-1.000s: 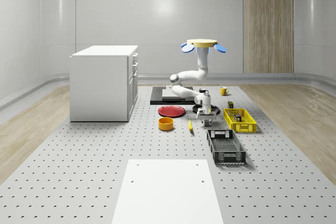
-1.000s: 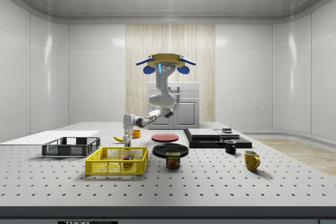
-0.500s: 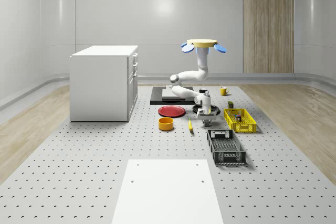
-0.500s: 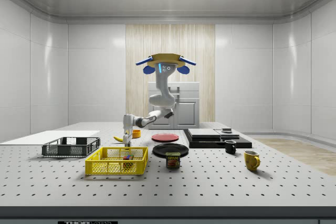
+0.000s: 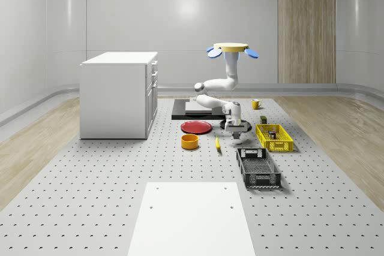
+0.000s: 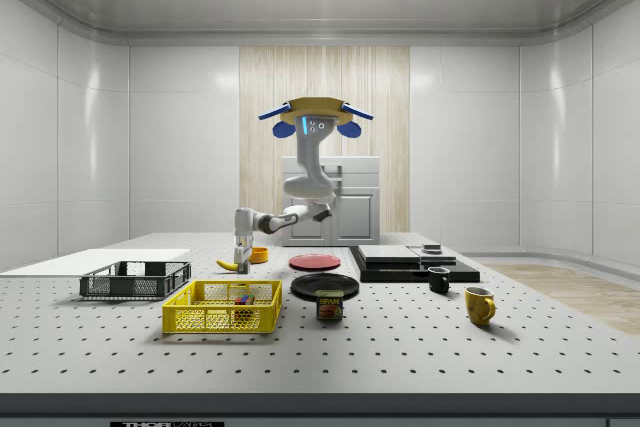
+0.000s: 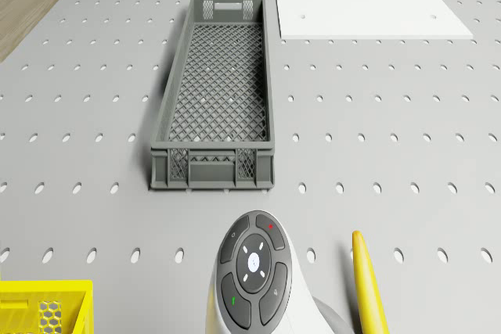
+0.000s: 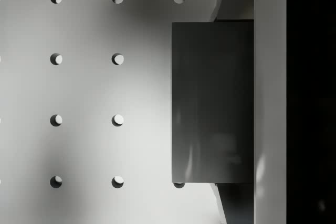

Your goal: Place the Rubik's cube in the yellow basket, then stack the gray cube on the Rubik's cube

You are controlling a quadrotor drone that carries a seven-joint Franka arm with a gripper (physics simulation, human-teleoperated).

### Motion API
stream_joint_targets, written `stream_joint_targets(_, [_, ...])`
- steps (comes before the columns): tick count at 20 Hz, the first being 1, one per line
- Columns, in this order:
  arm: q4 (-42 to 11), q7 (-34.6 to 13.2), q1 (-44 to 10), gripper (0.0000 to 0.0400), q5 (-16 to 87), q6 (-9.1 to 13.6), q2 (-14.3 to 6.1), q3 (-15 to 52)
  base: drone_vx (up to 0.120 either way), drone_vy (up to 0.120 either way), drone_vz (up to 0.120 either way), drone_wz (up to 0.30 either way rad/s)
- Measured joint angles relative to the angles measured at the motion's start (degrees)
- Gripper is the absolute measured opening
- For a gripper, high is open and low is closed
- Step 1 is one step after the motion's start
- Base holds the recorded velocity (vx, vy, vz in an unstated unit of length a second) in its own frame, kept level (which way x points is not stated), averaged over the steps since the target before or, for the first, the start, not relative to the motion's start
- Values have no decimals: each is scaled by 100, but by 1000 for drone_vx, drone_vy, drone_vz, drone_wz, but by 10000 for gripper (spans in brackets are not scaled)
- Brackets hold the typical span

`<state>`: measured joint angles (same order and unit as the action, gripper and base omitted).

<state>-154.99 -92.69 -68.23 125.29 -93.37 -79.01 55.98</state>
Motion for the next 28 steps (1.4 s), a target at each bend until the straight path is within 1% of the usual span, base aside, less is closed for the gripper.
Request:
stream_joint_targets(6, [-81, 0, 39, 250, -101, 87, 2, 115, -7, 0, 120, 0])
stream_joint_targets(10, [-99, 2, 50, 250, -123, 111, 7, 140, -120, 120, 110, 0])
stream_joint_targets(21, [-111, 8, 64, 250, -130, 135, 21, 154, -116, 120, 0, 0])
stream_joint_targets(28, [-112, 12, 69, 250, -127, 143, 28, 153, 0, 120, 0, 0])
